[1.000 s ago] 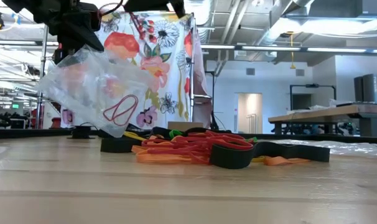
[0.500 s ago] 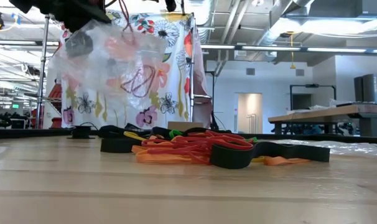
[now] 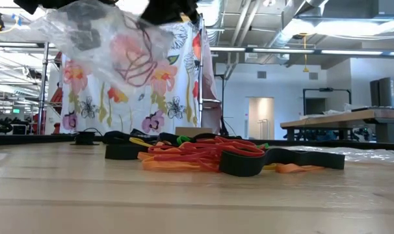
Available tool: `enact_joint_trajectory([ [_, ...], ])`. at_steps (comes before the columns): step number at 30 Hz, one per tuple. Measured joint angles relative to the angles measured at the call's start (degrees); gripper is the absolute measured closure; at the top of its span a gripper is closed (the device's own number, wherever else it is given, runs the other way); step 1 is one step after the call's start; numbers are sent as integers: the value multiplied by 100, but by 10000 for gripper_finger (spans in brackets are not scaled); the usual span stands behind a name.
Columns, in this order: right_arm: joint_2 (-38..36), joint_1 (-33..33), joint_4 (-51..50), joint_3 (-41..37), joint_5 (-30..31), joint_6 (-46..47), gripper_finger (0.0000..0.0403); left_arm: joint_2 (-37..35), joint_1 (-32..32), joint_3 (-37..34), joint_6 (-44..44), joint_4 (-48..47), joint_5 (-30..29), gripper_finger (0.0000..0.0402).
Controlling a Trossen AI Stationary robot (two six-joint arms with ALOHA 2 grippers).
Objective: Sort rubber bands
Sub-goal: Put the red rubber band into the transparent zip bag
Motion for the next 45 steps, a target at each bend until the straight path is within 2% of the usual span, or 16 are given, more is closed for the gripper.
enact_joint_trajectory([
  [9,-4,6,-268,0,-26,153,402,0,0,2,-45,4,-133,402],
  [13,-4,-3,-147,0,-93,128,389,0,0,1,-62,2,-181,401],
  [18,-4,-111,-291,0,-967,562,338,0,0,2,-63,0,-217,401],
  [23,-11,-142,-381,68,-986,561,279,0,0,2,-63,0,-235,401],
  [27,-18,-132,-824,430,-918,516,258,0,0,2,-63,-5,-230,401],
  [33,-26,-219,-2301,1249,-845,522,259,0,0,2,-63,-31,-210,401],
  [39,-27,-238,-3360,1890,-103,703,275,0,0,2,-328,124,-105,401],
  [45,-32,-71,-3965,2026,-186,873,280,-72,263,17,-1066,794,187,401],
])
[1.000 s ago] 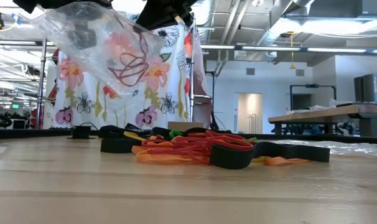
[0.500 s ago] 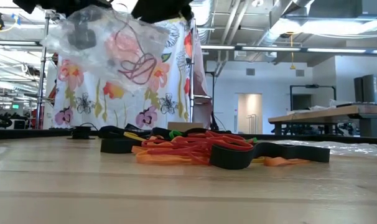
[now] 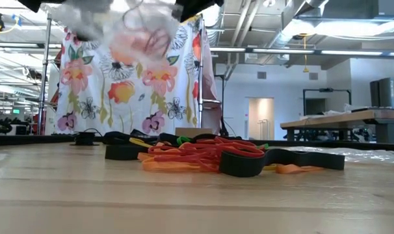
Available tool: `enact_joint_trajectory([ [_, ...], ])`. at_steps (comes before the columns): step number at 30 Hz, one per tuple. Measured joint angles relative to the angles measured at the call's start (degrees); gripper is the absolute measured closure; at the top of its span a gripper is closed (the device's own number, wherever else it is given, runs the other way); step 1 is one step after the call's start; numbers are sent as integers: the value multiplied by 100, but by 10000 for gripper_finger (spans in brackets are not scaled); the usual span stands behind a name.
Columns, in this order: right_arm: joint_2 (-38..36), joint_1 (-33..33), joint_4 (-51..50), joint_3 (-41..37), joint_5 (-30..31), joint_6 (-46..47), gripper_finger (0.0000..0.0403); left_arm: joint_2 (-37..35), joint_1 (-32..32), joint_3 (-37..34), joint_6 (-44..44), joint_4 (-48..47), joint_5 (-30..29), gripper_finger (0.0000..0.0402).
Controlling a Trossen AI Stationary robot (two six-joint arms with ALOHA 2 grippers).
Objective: Sort rubber bands
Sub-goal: Put the red rubber band into the transparent zip bag
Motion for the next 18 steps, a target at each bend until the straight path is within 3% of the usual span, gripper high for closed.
enact_joint_trajectory([
  [4,1,159,10,0,-26,58,280,193,35,0,-186,-497,270,401],
  [7,4,238,33,-2,24,54,280,306,146,-22,27,-1129,103,401],
  [10,4,261,56,-2,48,54,280,246,328,-9,202,-938,-165,401],
  [18,4,411,-829,-17,22,625,280,126,406,-9,173,-642,118,402],
])
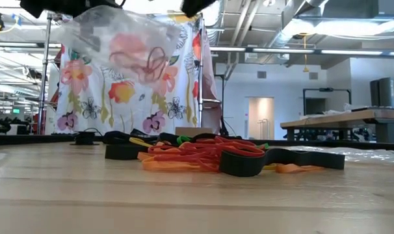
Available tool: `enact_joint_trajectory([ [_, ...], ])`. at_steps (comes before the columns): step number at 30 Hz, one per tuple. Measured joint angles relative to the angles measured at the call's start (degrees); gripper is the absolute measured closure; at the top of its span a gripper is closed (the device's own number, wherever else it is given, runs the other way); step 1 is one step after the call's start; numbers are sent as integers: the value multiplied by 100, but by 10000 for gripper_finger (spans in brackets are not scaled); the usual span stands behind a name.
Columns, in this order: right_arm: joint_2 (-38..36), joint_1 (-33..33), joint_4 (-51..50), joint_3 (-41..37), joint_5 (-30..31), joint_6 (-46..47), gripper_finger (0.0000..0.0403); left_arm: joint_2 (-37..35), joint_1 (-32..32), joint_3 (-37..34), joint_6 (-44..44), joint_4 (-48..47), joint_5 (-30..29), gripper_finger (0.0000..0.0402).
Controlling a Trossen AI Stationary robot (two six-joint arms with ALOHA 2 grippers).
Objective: Sort rubber bands
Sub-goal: Put the red rubber band into the transparent zip bag
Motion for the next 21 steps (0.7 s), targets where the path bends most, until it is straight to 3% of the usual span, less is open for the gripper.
enact_joint_trajectory([
  [6,2,255,-320,-777,-250,848,280,-163,203,0,397,-507,28,402],
  [12,16,318,1646,-2315,-1572,915,280,-180,237,-188,691,-1176,-142,401],
  [16,9,238,2575,-2980,-1635,1036,280,-181,237,-485,654,-1164,-162,402],
  [21,8,223,2932,-3258,-1655,1227,280,-179,237,-665,717,-1132,-286,402],
])
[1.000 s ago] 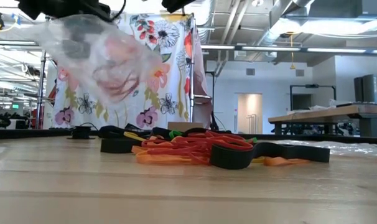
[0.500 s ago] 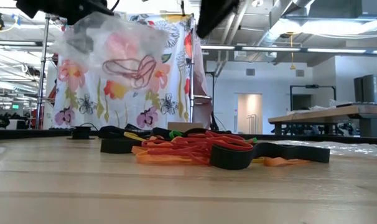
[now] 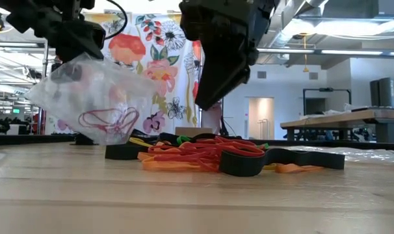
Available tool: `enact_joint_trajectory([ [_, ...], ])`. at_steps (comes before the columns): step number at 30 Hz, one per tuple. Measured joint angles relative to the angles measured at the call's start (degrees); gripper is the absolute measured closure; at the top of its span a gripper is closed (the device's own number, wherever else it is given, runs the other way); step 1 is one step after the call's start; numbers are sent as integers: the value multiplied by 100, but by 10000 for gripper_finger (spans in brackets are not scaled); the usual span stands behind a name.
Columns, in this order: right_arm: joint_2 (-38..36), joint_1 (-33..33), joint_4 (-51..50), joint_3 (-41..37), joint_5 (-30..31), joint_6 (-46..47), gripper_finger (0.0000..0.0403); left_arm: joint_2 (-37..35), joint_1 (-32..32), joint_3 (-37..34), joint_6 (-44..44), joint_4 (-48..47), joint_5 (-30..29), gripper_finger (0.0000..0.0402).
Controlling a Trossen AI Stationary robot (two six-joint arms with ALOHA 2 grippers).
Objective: Sort rubber bands
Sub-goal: Put the red rubber band into the transparent zip bag
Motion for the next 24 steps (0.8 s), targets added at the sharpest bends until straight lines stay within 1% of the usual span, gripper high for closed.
enact_joint_trajectory([
  [4,-2,6,-239,-15,63,484,280,0,0,-5,8,110,-86,401],
  [9,91,87,-745,-15,719,1686,280,0,0,-6,10,242,-88,401],
  [11,239,146,-804,-15,775,2033,280,0,0,-6,31,245,-88,402],
  [14,558,226,-666,-18,737,2142,280,0,0,-6,33,263,-83,402],
  [16,758,235,-502,-8,737,2041,282,0,0,-6,34,261,-75,402],
  [18,807,218,-532,28,752,1967,298,0,0,-6,34,261,-57,401],
  [20,823,210,-620,151,773,1771,338,0,0,-6,30,264,-13,401],
  [21,822,209,-766,245,773,1631,365,0,0,-6,26,259,3,401],
  [22,787,208,-965,345,791,1439,383,0,0,-6,26,264,7,401],
  [24,649,206,-1290,678,836,1151,392,-1,0,-6,23,264,10,401],
])
